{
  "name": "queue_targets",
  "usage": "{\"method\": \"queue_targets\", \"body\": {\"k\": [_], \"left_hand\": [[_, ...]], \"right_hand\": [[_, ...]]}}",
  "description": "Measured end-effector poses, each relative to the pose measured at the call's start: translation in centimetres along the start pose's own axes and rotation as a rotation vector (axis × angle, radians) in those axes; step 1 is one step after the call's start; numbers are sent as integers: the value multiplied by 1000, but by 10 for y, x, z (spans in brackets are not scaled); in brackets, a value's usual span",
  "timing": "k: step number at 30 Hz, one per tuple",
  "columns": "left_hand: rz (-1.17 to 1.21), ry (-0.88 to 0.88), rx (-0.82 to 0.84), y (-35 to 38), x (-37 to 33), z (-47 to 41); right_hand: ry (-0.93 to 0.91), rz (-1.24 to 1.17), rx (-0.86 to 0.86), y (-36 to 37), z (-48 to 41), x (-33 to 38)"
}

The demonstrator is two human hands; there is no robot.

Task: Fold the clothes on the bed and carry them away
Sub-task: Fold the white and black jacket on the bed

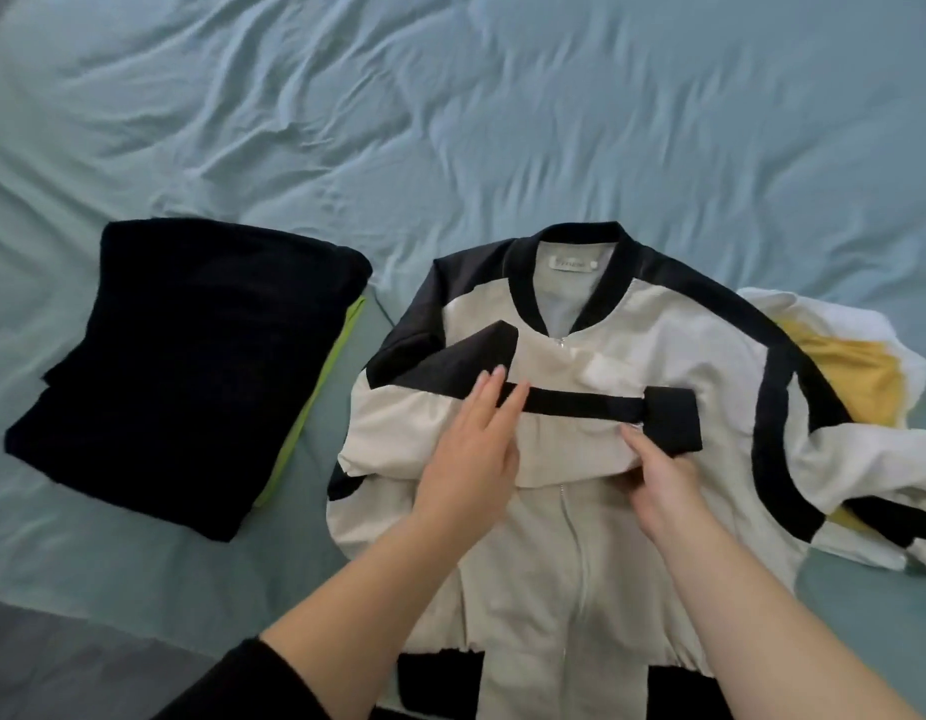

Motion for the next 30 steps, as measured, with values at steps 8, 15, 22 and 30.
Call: {"method": "queue_targets", "body": {"k": [8,15,22,30], "left_hand": [[-16,-78,-253,-50,31,-17],[-190,-131,364,-70,34,-113],[-564,-68,380,-99,60,-129],[-801,-179,305,-162,94,-115]], "right_hand": [[-3,-139,72,-42,-12,52],[0,-54,82,-69,-25,53],[4,-65,58,-80,-37,43],[9,-49,42,-82,-44,40]]}}
Point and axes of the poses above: each hand's wrist, its own z-axis away from the middle knuckle, its own y-axis out of the palm, x = y × z, the point moved 3 cm from there along -z, towards the middle knuckle, and after that the axes turned 15 degrees about x, right-handed, at the moved point
